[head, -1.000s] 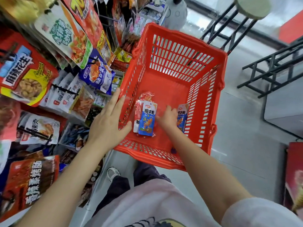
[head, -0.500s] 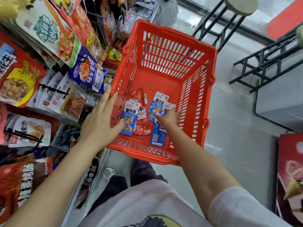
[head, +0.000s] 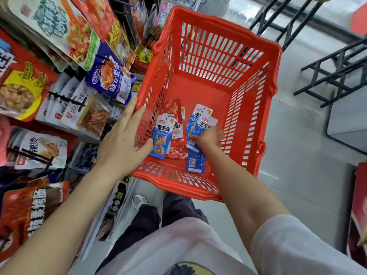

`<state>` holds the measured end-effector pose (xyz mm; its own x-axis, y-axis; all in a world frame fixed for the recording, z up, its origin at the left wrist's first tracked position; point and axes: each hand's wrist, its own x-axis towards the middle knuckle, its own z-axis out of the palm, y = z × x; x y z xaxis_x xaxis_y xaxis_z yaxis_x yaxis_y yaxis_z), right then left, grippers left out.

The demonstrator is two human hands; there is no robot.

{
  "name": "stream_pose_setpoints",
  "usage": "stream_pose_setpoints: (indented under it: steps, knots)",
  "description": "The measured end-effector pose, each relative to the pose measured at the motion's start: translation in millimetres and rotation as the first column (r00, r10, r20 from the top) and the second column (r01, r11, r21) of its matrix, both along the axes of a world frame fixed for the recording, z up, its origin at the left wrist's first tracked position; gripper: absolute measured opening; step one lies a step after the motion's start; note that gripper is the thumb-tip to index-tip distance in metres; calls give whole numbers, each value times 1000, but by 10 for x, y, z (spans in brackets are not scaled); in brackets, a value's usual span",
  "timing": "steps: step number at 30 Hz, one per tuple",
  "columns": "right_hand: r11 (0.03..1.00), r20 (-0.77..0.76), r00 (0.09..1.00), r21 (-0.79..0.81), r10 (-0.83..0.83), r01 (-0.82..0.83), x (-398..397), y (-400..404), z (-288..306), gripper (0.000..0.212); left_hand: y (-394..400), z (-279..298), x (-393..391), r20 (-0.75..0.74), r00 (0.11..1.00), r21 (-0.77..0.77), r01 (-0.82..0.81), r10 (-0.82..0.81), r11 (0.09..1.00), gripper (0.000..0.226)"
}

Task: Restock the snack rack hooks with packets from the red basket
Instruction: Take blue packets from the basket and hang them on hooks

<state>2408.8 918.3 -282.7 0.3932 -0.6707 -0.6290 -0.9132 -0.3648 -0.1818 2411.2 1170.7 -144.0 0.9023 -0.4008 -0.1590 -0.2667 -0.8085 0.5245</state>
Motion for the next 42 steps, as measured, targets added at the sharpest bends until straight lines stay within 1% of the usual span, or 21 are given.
stream_pose_setpoints:
  steps: [2, 5, 7, 9, 11, 14, 16, 18, 19, 21, 22, 24, 26, 28, 30, 32, 34, 38, 39, 40, 42]
  knots:
    - [1000, 16, 1000, 7, 22, -22, 2, -17, 18, 96, 1, -3, -1, 6, 1000, 0, 1, -1, 1000, 80]
    - [998, 160, 986, 62, -43, 33, -8, -51, -20, 59, 1, -1, -2, 9, 1000, -1, 0, 0, 1000, 80]
    - [986, 203, 974, 146, -104, 75, -14, -88, 19, 47, 0, 9, -2, 6, 1000, -4, 3, -3, 1000, 80]
    - [972, 111, 987, 217, -116, 90, -51, -99, 106, 41, 4, 22, 7, 4, 1000, -7, 2, -2, 1000, 80]
    - [969, -51, 997, 236, -58, 69, -139, -84, 147, 43, 2, 35, 5, -3, 1000, -9, 4, -4, 1000, 80]
    - [985, -104, 994, 175, 23, -4, -225, 13, 113, 48, 1, 22, 3, 14, 1000, -20, 7, -6, 1000, 79]
    - [988, -69, 997, 156, 30, -19, -202, 56, 81, 56, 7, 18, 8, 13, 1000, -15, 3, -3, 1000, 79]
    - [981, 1, 999, 191, -44, 43, -152, 82, 45, 61, 14, 13, 0, 14, 1000, -13, 8, -8, 1000, 78]
    - [969, 17, 996, 234, -91, 85, -137, 82, 40, 58, 18, 10, -3, 19, 1000, -15, 11, -10, 1000, 78]
    - [931, 11, 987, 334, -162, 149, -133, 63, -2, 38, 24, 1, -17, 24, 1000, -17, 17, -17, 1000, 77]
    - [910, -5, 981, 373, -194, 182, -129, 48, -1, 34, 25, 0, -21, 21, 1000, -18, 18, -18, 1000, 77]
    - [883, 13, 962, 401, -271, 244, -89, -16, 40, 43, 17, 7, -5, 14, 1000, -20, 9, -9, 1000, 77]
    - [859, 125, 917, 416, -379, 299, 0, -95, 100, 47, 5, 20, 13, 9, 1000, -23, 3, -3, 1000, 77]
    - [834, 219, 859, 437, -463, 338, 110, -145, 159, 44, 2, 19, 12, 9, 1000, -23, 8, -8, 1000, 77]
    - [831, 240, 847, 440, -475, 341, 218, -192, 152, 41, 2, 16, 6, 6, 1000, -21, 12, -12, 1000, 76]
    - [850, 214, 875, 420, -434, 318, 298, -220, 91, 41, 7, 9, 5, 11, 1000, -17, 12, -11, 1000, 76]
    - [880, 167, 902, 349, -397, 323, 384, -206, -33, 43, 2, 7, 8, 22, 1000, -11, 9, -9, 1000, 76]
    - [959, 144, 957, 174, -251, 225, 518, -39, 2, 55, -12, 21, 7, 15, 1000, -2, -7, 7, 1000, 75]
    - [959, 155, 957, 179, -246, 218, 548, -6, -5, 56, -14, 25, 7, 15, 1000, -3, -8, 8, 1000, 75]
    - [943, 180, 939, 217, -294, 253, 570, 18, -72, 59, -13, 26, 7, 18, 1000, -6, -6, 6, 1000, 75]
    - [869, 201, 877, 345, -437, 354, 597, 48, -125, 74, -14, 31, 7, 26, 1000, -19, -1, 2, 1000, 75]
